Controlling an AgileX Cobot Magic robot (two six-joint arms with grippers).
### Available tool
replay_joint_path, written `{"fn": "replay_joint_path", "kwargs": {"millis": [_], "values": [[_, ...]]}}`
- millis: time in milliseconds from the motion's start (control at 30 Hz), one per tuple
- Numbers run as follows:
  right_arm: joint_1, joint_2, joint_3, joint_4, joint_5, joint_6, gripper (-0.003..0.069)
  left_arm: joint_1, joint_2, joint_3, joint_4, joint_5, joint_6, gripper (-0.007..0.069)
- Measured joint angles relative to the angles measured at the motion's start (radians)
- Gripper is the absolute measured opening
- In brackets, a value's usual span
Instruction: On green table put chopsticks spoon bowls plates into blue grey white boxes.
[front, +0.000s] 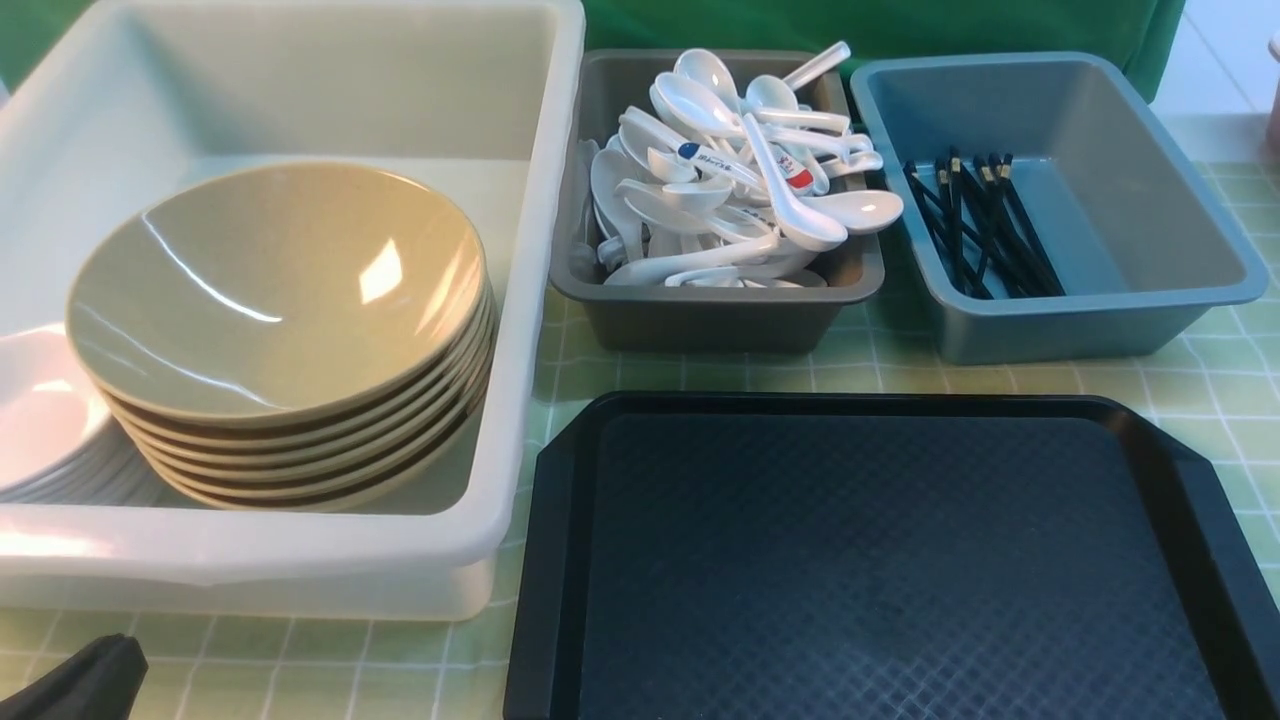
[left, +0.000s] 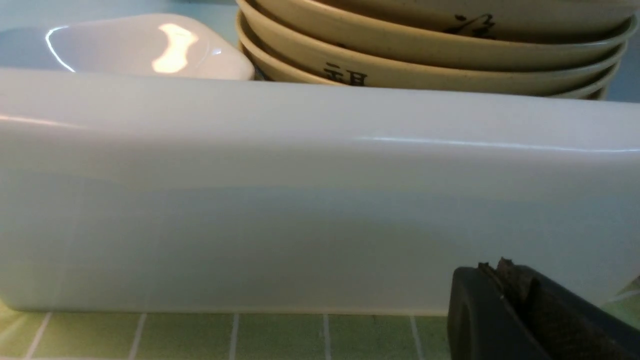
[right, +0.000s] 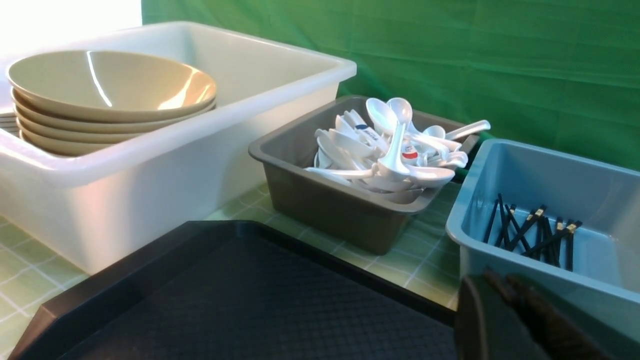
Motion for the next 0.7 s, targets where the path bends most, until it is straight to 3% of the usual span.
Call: {"fn": "replay_joint_path", "kwargs": {"millis": [467, 633, 700], "values": [[-0.008, -0.002, 0.0, 0.0, 0.0, 0.0, 0.0048, 0.0, 0.0, 0.0, 0.0, 0.0, 0.0, -0.0001], [-0.154, -0.009, 0.0, -0.001, 0.0, -0.018, 0.0048, 0.0, 0.0, 0.0, 0.0, 0.0, 0.0, -0.0001], [-0.255, -0.009, 0.0, -0.009, 0.002, -0.078, 0.005, 0.0, 0.0, 0.0, -0.001, 0.0, 0.0, -0.0001]]}}
